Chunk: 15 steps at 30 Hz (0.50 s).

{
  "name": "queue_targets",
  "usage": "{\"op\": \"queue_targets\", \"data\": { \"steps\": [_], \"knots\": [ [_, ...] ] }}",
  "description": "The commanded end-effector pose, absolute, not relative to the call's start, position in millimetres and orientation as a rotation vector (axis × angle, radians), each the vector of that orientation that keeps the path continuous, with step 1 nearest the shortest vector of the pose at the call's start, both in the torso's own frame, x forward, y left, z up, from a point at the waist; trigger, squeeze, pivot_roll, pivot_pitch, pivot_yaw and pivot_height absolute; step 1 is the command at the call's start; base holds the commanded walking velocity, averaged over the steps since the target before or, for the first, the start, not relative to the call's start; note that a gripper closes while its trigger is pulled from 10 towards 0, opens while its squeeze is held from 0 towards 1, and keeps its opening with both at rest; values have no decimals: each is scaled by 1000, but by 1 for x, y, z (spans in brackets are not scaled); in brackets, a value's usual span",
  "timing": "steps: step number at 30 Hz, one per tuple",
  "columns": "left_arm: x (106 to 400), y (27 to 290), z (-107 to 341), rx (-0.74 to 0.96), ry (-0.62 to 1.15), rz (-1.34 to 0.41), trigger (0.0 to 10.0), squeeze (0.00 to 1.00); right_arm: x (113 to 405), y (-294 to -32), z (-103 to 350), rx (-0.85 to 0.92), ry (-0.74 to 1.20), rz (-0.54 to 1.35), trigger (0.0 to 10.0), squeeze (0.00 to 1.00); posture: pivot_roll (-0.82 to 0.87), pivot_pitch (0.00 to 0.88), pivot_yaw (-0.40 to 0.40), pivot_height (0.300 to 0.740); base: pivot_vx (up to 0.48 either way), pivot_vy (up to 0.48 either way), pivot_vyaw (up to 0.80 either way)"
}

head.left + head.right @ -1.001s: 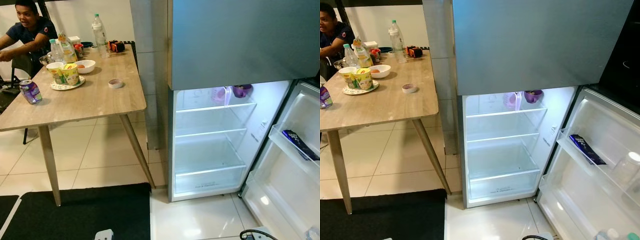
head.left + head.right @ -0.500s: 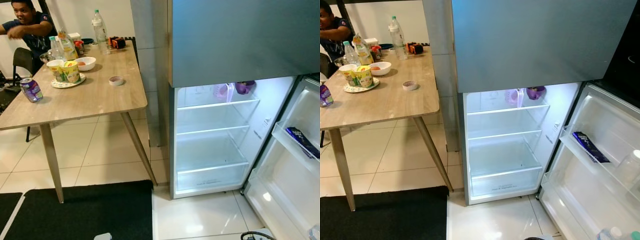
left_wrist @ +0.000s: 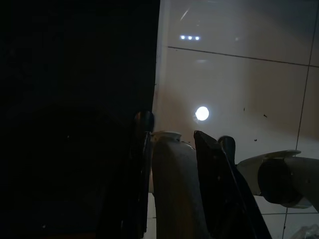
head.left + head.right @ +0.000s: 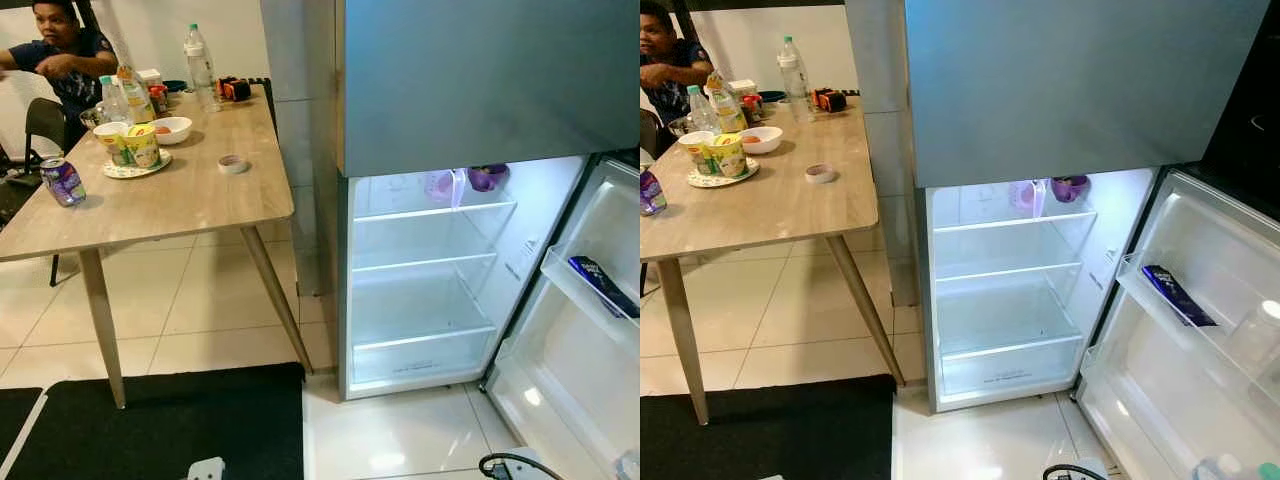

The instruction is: Restocking fridge

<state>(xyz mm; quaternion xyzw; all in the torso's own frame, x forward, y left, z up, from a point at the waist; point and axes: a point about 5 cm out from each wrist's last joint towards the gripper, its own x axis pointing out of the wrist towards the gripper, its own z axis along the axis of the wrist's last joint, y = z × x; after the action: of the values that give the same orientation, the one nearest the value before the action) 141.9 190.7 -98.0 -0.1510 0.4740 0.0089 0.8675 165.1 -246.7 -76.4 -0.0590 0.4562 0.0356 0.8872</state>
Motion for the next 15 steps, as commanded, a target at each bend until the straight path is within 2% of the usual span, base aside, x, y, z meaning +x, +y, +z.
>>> {"op": "queue_targets", "data": {
  "steps": [1,13,15],
  "knots": [
    [135,188,-101,-314,1016,26,10000,0,169,-245,-75,-110,926,74,10000,0,-107,8,-1,734,0,0,0],
    [138,189,-100,-257,1015,-6,10000,0,180,-228,-73,-90,883,164,10000,0,-104,0,8,734,0,0,0],
    [140,189,-99,-240,1018,-20,10000,0,180,-225,-73,-101,886,197,10000,0,-104,0,9,734,0,0,431]
  ]
}}
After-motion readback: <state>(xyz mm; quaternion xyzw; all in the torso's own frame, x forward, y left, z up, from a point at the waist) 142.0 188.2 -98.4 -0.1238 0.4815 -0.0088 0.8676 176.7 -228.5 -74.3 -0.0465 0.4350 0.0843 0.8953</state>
